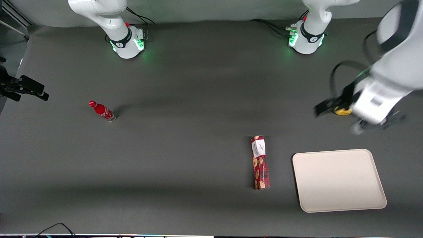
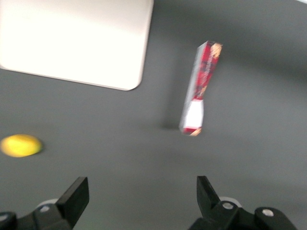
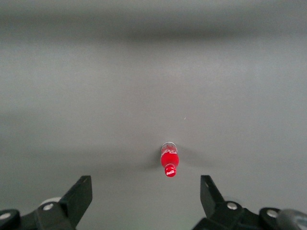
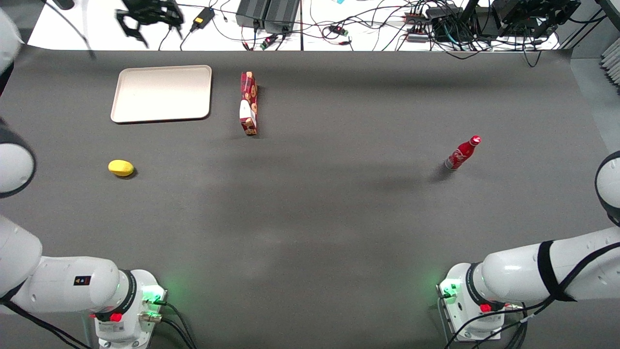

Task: Place red cookie box on tray
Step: 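Lower the open left gripper over the end of the cookie box, then close the left gripper on the cookie box end, then lift the cookie box and carry it over the white tray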

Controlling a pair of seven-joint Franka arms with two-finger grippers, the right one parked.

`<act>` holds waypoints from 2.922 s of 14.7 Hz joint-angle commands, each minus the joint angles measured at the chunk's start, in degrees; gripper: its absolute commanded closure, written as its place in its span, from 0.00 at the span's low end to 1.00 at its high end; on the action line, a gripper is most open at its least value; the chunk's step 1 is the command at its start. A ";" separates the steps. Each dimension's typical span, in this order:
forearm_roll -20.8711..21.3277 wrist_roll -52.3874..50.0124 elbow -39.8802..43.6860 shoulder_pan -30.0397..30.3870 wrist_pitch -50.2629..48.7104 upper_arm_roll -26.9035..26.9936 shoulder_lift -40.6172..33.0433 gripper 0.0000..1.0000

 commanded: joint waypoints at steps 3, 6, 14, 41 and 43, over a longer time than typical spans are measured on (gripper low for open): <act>2.08 -10.32 3.24 -2.24 19.57 -5.38 18.29 0.00; 6.11 -11.73 3.06 -3.82 30.21 -5.64 26.03 0.00; 18.33 -19.56 1.13 -6.99 44.65 -6.26 37.99 0.00; 7.72 -8.61 15.17 -0.49 -2.41 -0.49 20.61 1.00; 7.01 -1.48 21.22 -0.57 -9.46 4.45 19.38 1.00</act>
